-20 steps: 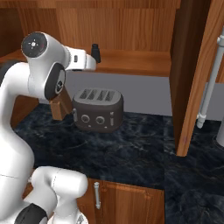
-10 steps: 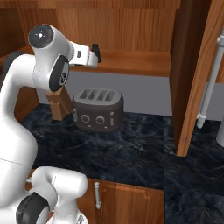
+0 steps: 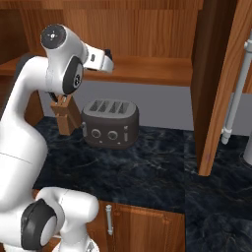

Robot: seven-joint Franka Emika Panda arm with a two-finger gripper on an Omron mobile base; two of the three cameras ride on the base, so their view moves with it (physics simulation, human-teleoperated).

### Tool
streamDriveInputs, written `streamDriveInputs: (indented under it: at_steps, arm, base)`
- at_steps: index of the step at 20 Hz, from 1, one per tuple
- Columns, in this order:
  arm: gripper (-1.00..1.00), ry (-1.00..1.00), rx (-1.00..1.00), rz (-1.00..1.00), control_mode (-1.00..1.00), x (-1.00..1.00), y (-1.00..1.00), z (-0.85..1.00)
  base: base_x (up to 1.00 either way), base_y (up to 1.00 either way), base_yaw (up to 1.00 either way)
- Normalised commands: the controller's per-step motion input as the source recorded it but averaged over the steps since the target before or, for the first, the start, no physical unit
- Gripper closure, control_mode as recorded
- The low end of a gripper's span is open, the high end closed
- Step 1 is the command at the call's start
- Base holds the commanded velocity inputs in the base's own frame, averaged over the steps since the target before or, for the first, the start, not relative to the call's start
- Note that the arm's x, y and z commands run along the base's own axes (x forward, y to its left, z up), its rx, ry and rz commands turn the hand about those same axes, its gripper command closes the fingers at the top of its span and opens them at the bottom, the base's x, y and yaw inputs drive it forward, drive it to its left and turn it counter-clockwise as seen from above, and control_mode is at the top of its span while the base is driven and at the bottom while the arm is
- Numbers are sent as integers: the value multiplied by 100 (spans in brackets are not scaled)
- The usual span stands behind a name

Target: Retrieve the shaker from the cabinet and place it next the steak on a plate on the dining table.

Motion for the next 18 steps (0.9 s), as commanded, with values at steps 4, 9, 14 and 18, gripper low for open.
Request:
streamDriveInputs:
  at_steps: [4, 9, 14, 18]
  arm:
    - [-100, 0, 0, -2, -100, 35, 0, 0]
    - [-100, 0, 0, 1, -100, 34, 0, 0]
    - [-100, 0, 0, 8, -100, 28, -1, 0]
    - [-100, 2, 0, 10, -100, 34, -9, -3]
  base:
    - [0, 0, 0]
    - [0, 0, 0]
    - [0, 0, 0]
    - [0, 0, 0]
